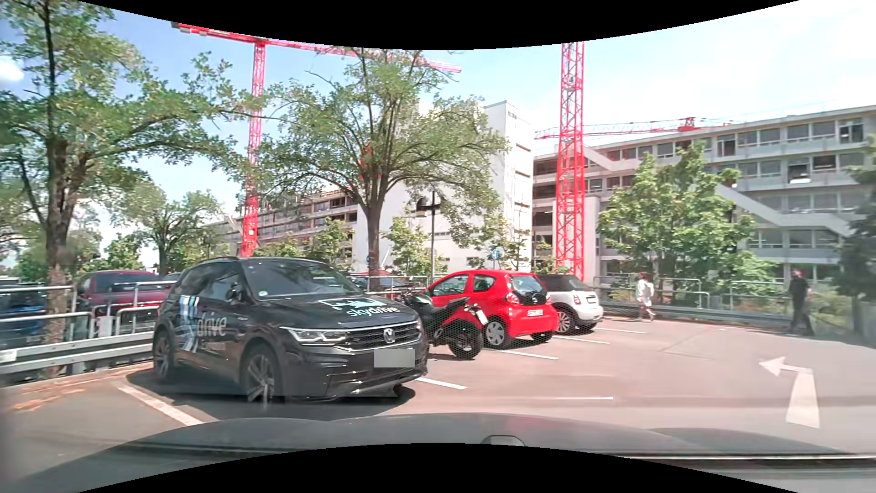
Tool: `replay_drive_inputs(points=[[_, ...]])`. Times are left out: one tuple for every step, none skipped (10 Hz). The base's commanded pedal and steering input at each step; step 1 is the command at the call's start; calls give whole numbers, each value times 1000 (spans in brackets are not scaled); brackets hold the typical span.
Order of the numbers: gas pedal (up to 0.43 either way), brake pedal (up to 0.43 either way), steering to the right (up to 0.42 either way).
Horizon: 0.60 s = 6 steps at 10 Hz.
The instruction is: Follow the waypoints while adhering to traffic rules and regulations
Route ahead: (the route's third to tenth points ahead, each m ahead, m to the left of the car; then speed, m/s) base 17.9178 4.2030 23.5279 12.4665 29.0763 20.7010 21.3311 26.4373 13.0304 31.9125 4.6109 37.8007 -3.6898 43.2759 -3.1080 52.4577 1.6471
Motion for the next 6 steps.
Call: replay_drive_inputs(points=[[0,0,922],[0,0,918],[0,0,913],[0,0,907],[0,0,900],[0,0,882]])
